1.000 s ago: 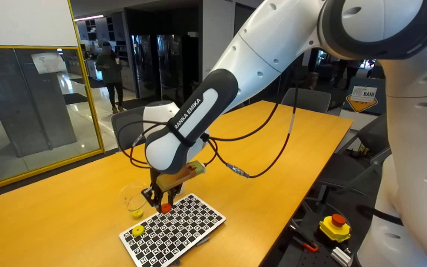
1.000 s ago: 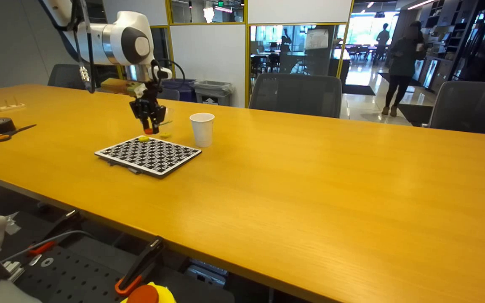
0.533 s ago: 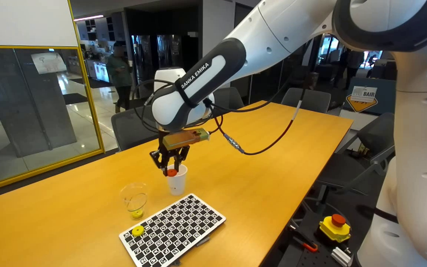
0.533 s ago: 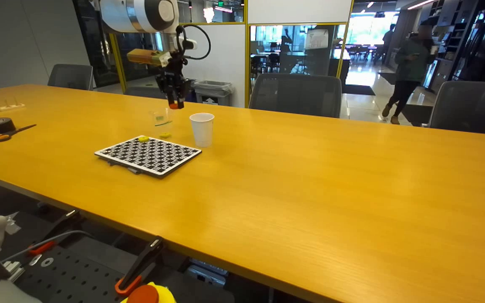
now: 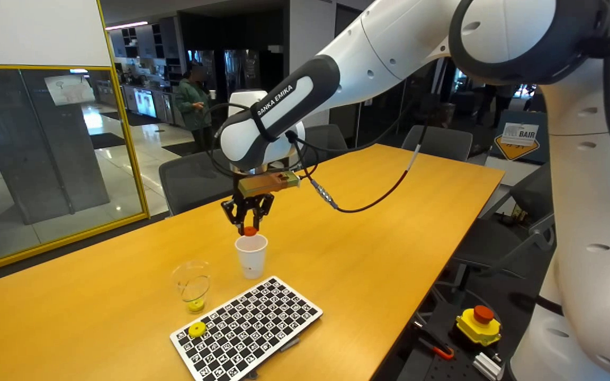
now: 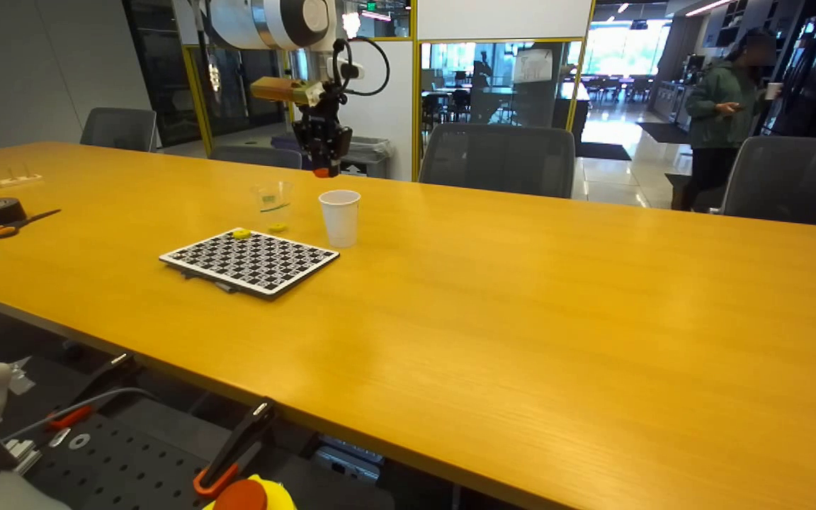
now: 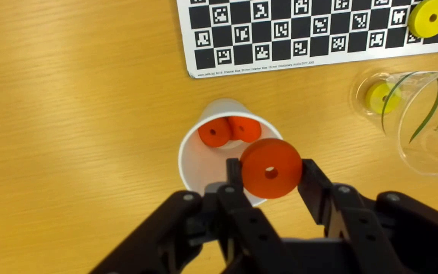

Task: Put the orange rings inside the white cup and the yellow rings inside the clear cup

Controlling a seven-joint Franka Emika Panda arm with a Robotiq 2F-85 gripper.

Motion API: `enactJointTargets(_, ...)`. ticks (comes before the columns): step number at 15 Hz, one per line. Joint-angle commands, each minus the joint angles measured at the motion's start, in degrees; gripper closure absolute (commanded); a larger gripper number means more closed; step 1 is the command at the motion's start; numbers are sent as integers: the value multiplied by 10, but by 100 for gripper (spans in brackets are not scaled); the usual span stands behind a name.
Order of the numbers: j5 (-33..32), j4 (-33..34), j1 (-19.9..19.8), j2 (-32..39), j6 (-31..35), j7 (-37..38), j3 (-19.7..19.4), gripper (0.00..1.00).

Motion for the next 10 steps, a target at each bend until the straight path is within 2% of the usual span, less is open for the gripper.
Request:
enactJointTargets(1,23,55,-16,41,-26,-33,3,77)
enactJointTargets(7,32,90,-27,75,-42,-49,2,76)
enactJointTargets(8,34,93,-28,77,-45,-49,2,33)
enactJointTargets(9,34,96,-27,79,-46,-49,2,32)
enactJointTargets(10,33,96,-26,79,-46,-47,2,26)
